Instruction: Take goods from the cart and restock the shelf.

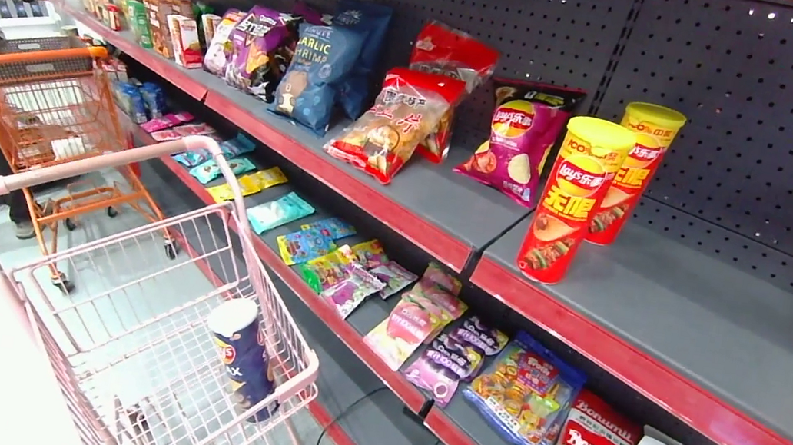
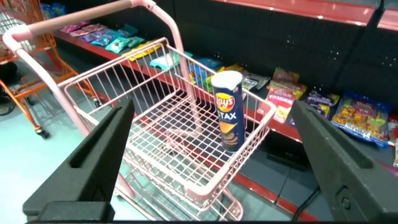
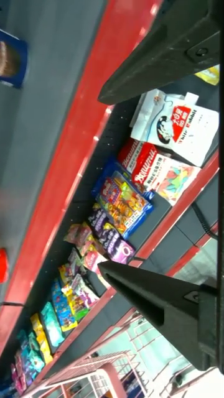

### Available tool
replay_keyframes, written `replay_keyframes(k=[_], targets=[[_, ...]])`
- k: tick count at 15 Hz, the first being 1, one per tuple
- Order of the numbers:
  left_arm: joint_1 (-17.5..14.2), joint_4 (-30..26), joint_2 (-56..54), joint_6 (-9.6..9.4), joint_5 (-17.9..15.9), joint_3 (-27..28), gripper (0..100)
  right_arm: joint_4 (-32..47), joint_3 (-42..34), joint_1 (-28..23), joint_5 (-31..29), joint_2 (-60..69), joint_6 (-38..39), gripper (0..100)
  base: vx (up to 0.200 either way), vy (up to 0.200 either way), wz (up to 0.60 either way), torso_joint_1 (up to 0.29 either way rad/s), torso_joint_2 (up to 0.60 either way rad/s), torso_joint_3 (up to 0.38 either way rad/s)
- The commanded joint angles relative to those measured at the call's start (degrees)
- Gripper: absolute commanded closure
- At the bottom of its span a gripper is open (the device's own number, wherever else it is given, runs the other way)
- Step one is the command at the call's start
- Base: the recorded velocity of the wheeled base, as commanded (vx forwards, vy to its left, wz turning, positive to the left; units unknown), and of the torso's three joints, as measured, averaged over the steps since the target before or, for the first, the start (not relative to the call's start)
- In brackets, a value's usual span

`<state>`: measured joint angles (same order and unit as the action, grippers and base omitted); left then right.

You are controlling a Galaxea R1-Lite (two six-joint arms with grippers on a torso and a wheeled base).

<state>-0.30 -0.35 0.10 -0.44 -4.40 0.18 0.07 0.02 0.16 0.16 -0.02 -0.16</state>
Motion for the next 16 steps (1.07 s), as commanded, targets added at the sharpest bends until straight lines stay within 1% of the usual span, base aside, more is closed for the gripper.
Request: replay_keyframes(k=[1, 5, 9, 10, 11, 12, 13, 14, 15, 16], targets=[[0.0, 0.0, 0.0, 0.00, 0.0, 0.0, 0, 0.0, 0.0, 0.0, 0.0, 0.0, 0.0, 0, 0.000, 0.000, 0.00, -0.149, 0.38, 0.212], [0.0, 0.0, 0.1, 0.00, 0.0, 0.0, 0, 0.0, 0.0, 0.0, 0.0, 0.0, 0.0, 0, 0.000, 0.000, 0.00, -0.149, 0.39, 0.235], [0.4, 0.0, 1.4, -0.09, 0.0, 0.0, 0, 0.0, 0.0, 0.0, 0.0, 0.0, 0.0, 0, 0.000, 0.000, 0.00, -0.035, 0.09, 0.062], [0.3, 0.0, 1.0, -0.62, -0.1, 0.0, 0, 0.0, 0.0, 0.0, 0.0, 0.0, 0.0, 0, 0.000, 0.000, 0.00, 0.000, 0.00, 0.000], [0.8, 0.3, 3.1, -0.44, -1.3, 4.7, 0, 0.0, 0.0, 0.0, 0.0, 0.0, 0.0, 0, 0.000, 0.000, 0.00, 0.000, 0.00, 0.000], [2.3, 0.8, 17.7, 5.10, -0.3, 19.5, 0, 0.0, 0.0, 0.0, 0.0, 0.0, 0.0, 0, 0.000, 0.000, 0.00, 0.000, 0.00, 0.000], [1.8, 0.7, 32.8, 15.91, 4.2, 35.6, 0, 0.0, 0.0, 0.0, 0.0, 0.0, 0.0, 0, 0.000, 0.000, 0.00, 0.000, 0.00, 0.000], [1.6, 1.2, 43.2, 18.98, 6.3, 42.2, 0, 0.0, 0.0, 0.0, 0.0, 0.0, 0.0, 0, 0.000, 0.000, 0.00, 0.000, 0.00, 0.000], [1.6, 2.7, 46.7, 18.10, 6.2, 42.0, 0, 0.0, 0.0, 0.0, 0.0, 0.0, 0.0, 0, 0.000, 0.000, 0.00, 0.000, 0.00, 0.000], [2.2, 12.6, 54.3, 15.82, 5.1, 35.9, 0, 0.0, 0.0, 0.0, 0.0, 0.0, 0.0, 0, 0.000, 0.000, 0.00, 0.000, 0.00, 0.000]])
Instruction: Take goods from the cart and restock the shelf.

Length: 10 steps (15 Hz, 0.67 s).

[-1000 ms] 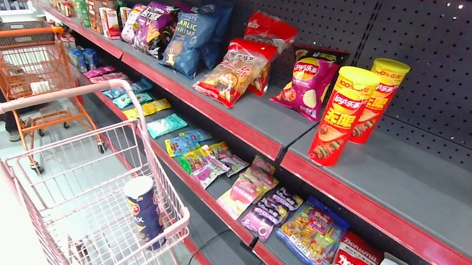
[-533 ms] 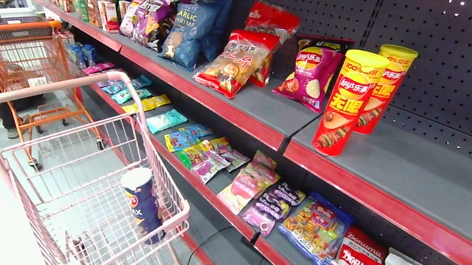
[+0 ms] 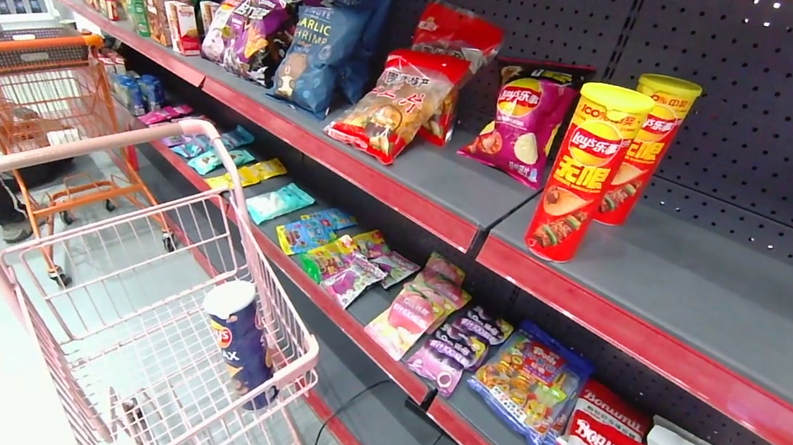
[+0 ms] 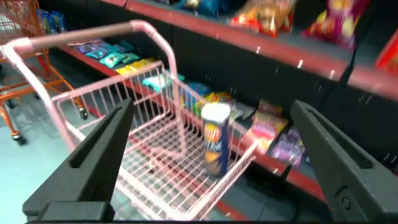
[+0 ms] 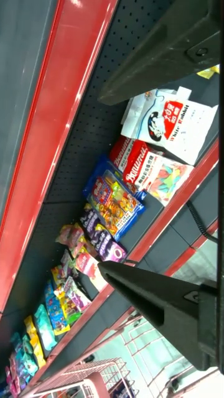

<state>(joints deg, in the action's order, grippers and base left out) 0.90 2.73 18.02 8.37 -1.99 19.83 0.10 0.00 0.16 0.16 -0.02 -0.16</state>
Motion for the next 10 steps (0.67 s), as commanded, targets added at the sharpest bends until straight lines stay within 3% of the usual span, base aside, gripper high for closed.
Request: replay_keyframes(k=[1, 3, 4, 5, 6, 7, 8, 9, 10], targets=[[0.9, 18.2, 43.0, 4.11, 0.1, 10.8, 0, 0.0, 0.0, 0.0, 0.0, 0.0, 0.0, 0, 0.000, 0.000, 0.00, 0.000, 0.00, 0.000], [0.8, 29.6, 54.5, 1.03, -4.2, 2.5, 0, 0.0, 0.0, 0.0, 0.0, 0.0, 0.0, 0, 0.000, 0.000, 0.00, 0.000, 0.00, 0.000], [0.7, 34.5, 60.7, -1.87, -4.7, -0.1, 0, 0.0, 0.0, 0.0, 0.0, 0.0, 0.0, 0, 0.000, 0.000, 0.00, 0.000, 0.00, 0.000], [0.8, 42.6, 69.5, -2.93, -4.9, -2.3, 0, 0.0, 0.0, 0.0, 0.0, 0.0, 0.0, 0, 0.000, 0.000, 0.00, 0.000, 0.00, 0.000], [0.8, 45.3, 72.3, -3.01, -4.9, -2.9, 0, 0.0, 0.0, 0.0, 0.0, 0.0, 0.0, 0, 0.000, 0.000, 0.00, 0.000, 0.00, 0.000], [1.6, 56.3, 81.8, -3.37, -5.1, -5.0, 0, 0.0, 0.0, 0.0, 0.0, 0.0, 0.0, 0, 0.000, 0.000, 0.00, 0.000, 0.00, 0.000], [2.0, 61.3, 85.3, -3.63, -5.8, -6.7, 0, 0.0, 0.0, 0.0, 0.0, 0.0, 0.0, 0, 0.000, 0.000, 0.00, 0.000, 0.00, 0.000], [2.0, 62.2, 86.5, -3.98, -6.5, -7.4, 0, 0.0, 0.0, 0.0, 0.0, 0.0, 0.0, 0, 0.000, 0.000, 0.00, 0.000, 0.00, 0.000], [1.9, 65.0, 90.5, -6.00, -9.4, -10.3, 0, 0.0, 0.0, 0.0, 0.0, 0.0, 0.0, 0, 0.000, 0.000, 0.00, 0.000, 0.00, 0.000]])
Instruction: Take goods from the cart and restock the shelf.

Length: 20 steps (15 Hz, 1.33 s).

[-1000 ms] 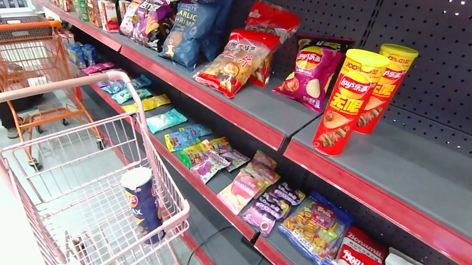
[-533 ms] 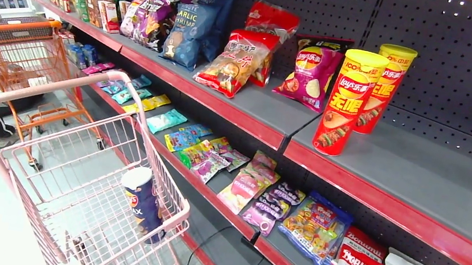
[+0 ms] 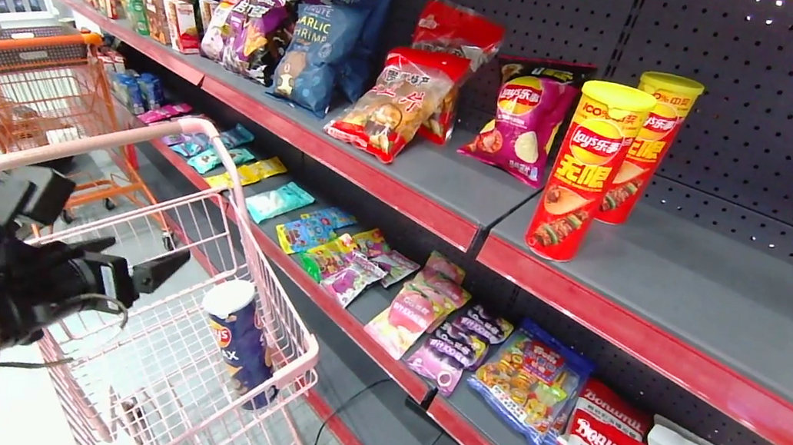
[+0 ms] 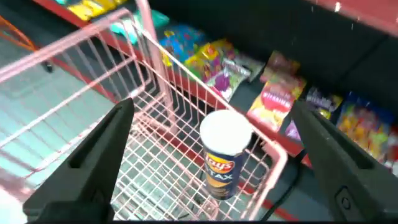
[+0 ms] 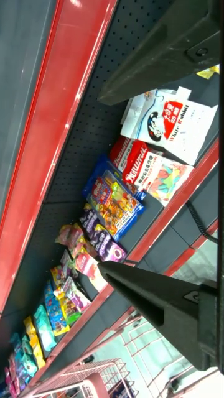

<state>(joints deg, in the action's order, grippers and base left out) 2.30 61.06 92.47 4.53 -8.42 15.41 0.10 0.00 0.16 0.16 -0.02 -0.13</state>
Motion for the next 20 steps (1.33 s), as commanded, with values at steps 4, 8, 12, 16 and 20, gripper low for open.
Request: replay_keyframes(k=[4, 8, 12, 16, 20], targets=[[1.7, 15.1, 24.9, -2.51, -3.7, -6.8, 0, 0.0, 0.0, 0.0, 0.0, 0.0, 0.0, 0, 0.000, 0.000, 0.00, 0.000, 0.00, 0.000], [2.0, 27.6, 35.2, -2.60, -4.4, -7.8, 0, 0.0, 0.0, 0.0, 0.0, 0.0, 0.0, 0, 0.000, 0.000, 0.00, 0.000, 0.00, 0.000], [2.1, 28.9, 38.2, -3.48, -7.0, -6.6, 0, 0.0, 0.0, 0.0, 0.0, 0.0, 0.0, 0, 0.000, 0.000, 0.00, 0.000, 0.00, 0.000], [2.2, 28.9, 39.1, -3.92, -7.2, -1.0, 0, 0.0, 0.1, 0.0, 0.0, 0.0, -0.1, 0, 0.000, 0.000, 0.00, 0.000, 0.00, 0.000], [3.1, 28.9, 42.1, -3.92, -7.3, 3.2, 0, 0.0, 0.0, 0.0, 0.1, 0.0, -0.1, 0, 0.000, 0.000, 0.00, 0.000, 0.00, 0.000]])
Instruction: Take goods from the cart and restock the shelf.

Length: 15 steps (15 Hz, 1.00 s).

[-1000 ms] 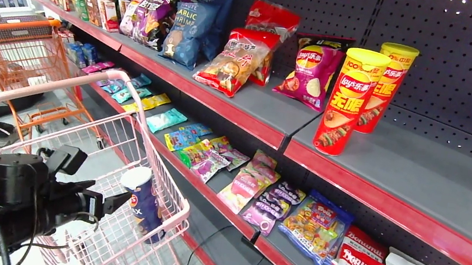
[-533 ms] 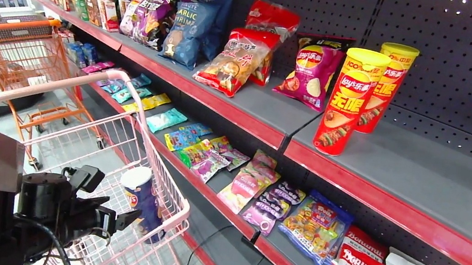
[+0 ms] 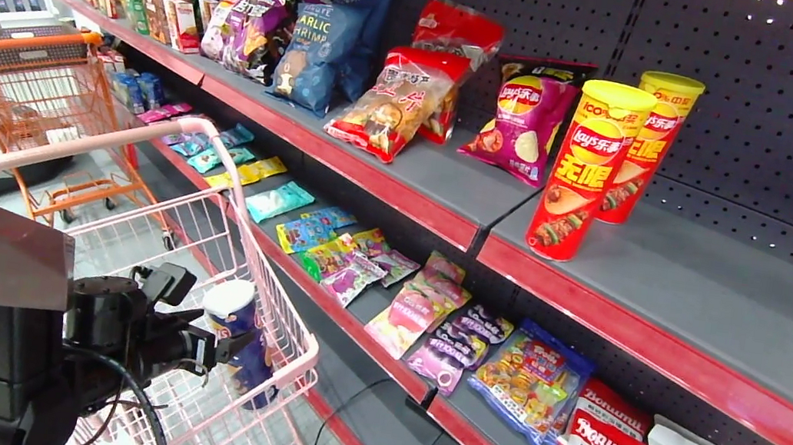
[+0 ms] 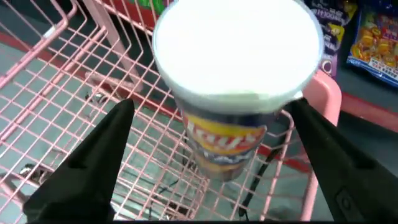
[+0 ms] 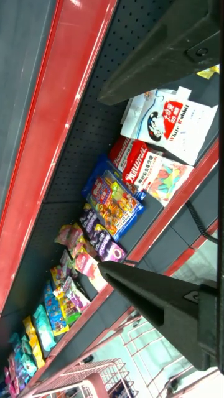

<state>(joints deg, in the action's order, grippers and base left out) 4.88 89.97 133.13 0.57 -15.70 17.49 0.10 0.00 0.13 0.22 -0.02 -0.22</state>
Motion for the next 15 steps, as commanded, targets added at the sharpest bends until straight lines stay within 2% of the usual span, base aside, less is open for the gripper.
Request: replay_keyframes(k=[1, 5, 8, 9, 12, 15], targets=[[1.2, 0.0, 2.1, 0.13, 0.0, 1.7, 0, 0.0, 0.0, 0.0, 0.0, 0.0, -0.1, 0, 0.000, 0.000, 0.00, 0.000, 0.00, 0.000], [2.4, 0.0, 4.9, 0.13, 0.4, 6.2, 0, 0.0, 0.0, 0.0, 0.0, 0.0, 0.0, 0, 0.000, 0.000, 0.00, 0.000, 0.00, 0.000], [2.6, 0.0, 5.4, 0.13, 0.5, 6.6, 0, 0.0, 0.0, 0.0, 0.0, 0.0, 0.0, 0, 0.000, 0.000, 0.00, 0.000, 0.00, 0.000], [2.6, 0.0, 5.4, 0.13, 0.5, 6.7, 100, 0.0, 0.0, 0.0, 0.0, 0.0, 0.0, 0, 0.000, 0.000, 0.00, 0.000, 0.00, 0.000], [2.5, 0.0, 3.6, 0.13, 0.5, 5.4, 100, 0.0, 0.0, 0.0, 0.0, 0.0, 0.0, 0, 0.000, 0.000, 0.00, 0.000, 0.00, 0.000], [2.4, 0.0, -6.9, 0.13, 0.5, -1.3, 100, 0.0, 0.0, 0.0, 0.0, 0.0, 0.0, 0, 0.000, 0.000, 0.00, 0.000, 0.00, 0.000]])
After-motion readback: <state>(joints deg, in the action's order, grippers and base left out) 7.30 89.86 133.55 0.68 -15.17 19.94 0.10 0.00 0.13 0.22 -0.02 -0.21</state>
